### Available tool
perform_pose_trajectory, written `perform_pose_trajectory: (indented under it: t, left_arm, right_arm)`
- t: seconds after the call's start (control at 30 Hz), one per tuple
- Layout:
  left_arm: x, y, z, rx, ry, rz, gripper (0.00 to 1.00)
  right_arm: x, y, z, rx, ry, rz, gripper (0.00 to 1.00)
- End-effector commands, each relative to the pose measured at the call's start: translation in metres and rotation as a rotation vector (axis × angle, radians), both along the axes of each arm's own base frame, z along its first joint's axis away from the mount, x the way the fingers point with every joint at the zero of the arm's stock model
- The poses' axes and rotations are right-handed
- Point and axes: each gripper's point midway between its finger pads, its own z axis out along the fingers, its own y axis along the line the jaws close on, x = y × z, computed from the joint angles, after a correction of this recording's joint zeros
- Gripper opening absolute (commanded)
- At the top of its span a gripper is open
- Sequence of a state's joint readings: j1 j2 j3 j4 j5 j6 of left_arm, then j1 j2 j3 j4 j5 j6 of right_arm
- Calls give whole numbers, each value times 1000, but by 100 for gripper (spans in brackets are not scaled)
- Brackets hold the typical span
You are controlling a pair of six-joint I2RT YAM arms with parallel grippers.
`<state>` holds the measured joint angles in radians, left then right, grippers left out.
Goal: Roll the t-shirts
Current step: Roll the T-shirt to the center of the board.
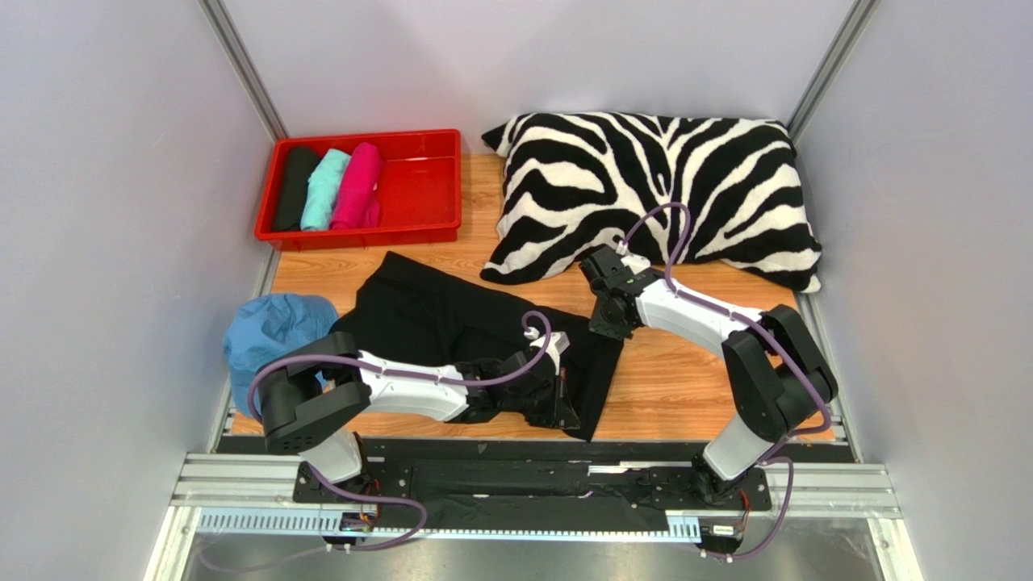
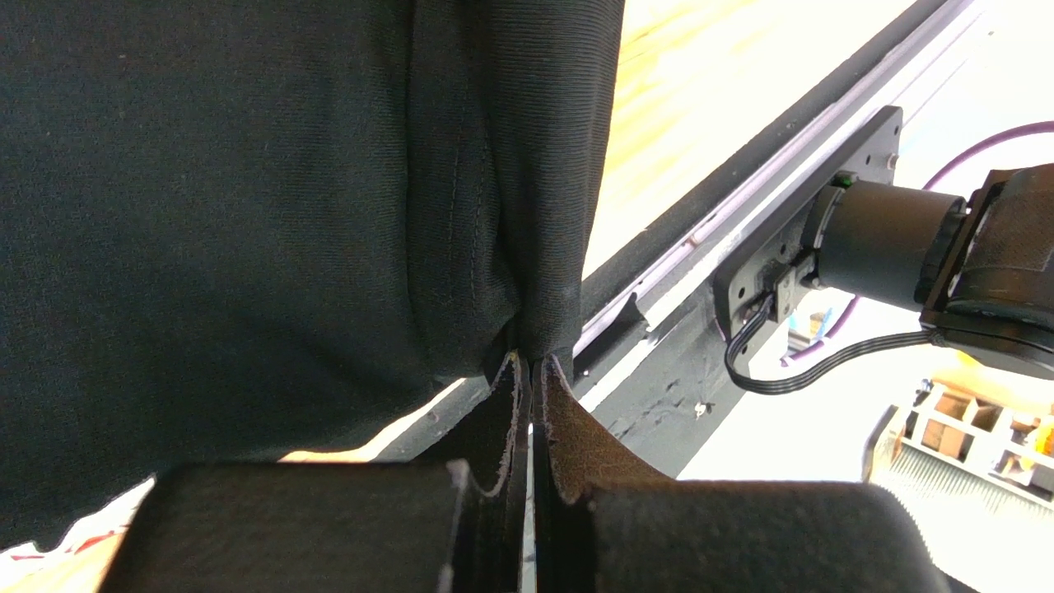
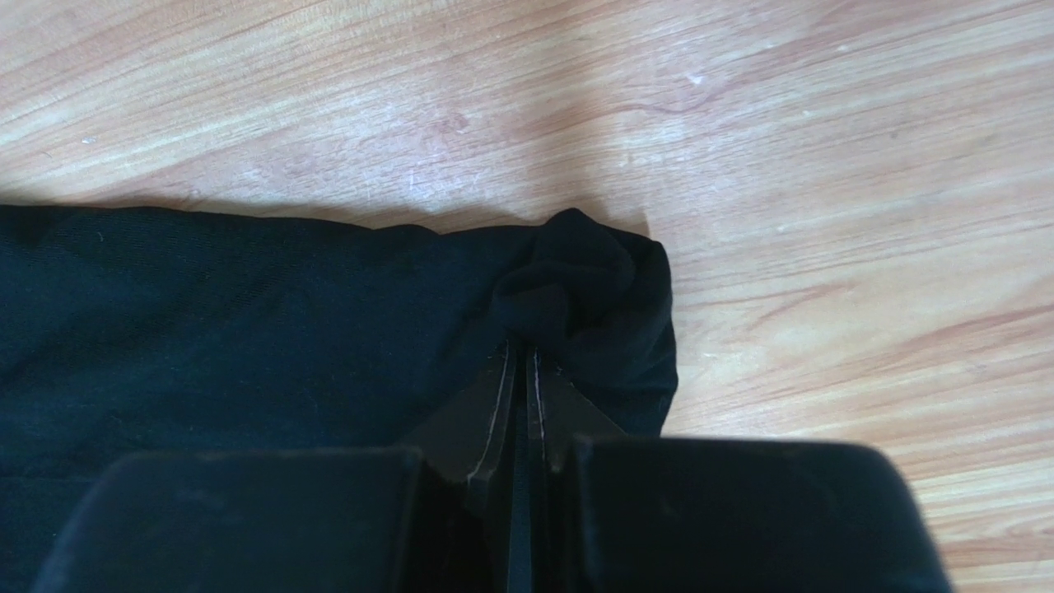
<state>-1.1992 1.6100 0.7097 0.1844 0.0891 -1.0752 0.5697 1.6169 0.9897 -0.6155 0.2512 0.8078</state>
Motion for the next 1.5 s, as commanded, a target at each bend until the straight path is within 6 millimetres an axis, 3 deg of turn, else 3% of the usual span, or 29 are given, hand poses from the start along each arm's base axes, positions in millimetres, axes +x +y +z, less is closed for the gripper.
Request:
perform_pose_trajectory:
  t: [0.0,0.13,0.33,0.47,0.57,0.83,1.13,1.27,1.37,1.47]
  left_arm:
    - [-10,1,1,-5,-2,-40,0]
    - [-10,5,7,18,-41,-49,2]
    - [9,19,55,50,-207,-46,27]
    - [18,13,82,17,-281,-48,34]
    - [24,3,83,33,-306,-62,34]
    - [33,-23,42,79,-295,-79,25]
    - [12,-13,-9,139,-195,-91,9]
    - [6,-12,-23,172,-164,-96,4]
    - [4,-10,-29,206,-148,-92,0]
    - [1,-6,-33,229,-130,-85,0]
  right_arm:
    - [21,19,8,47,-69,-6,6]
    - [19,18,1,36,-59,-2,6]
    - [19,22,-1,45,-54,14,6]
    - [20,24,0,49,-52,26,6]
    - [20,24,0,48,-52,27,6]
    - [17,25,-1,56,-40,38,6]
    - [18,23,11,44,-58,42,6]
    - [21,22,23,39,-77,49,11]
    - [26,21,37,32,-108,56,23]
    - [29,16,49,14,-132,52,28]
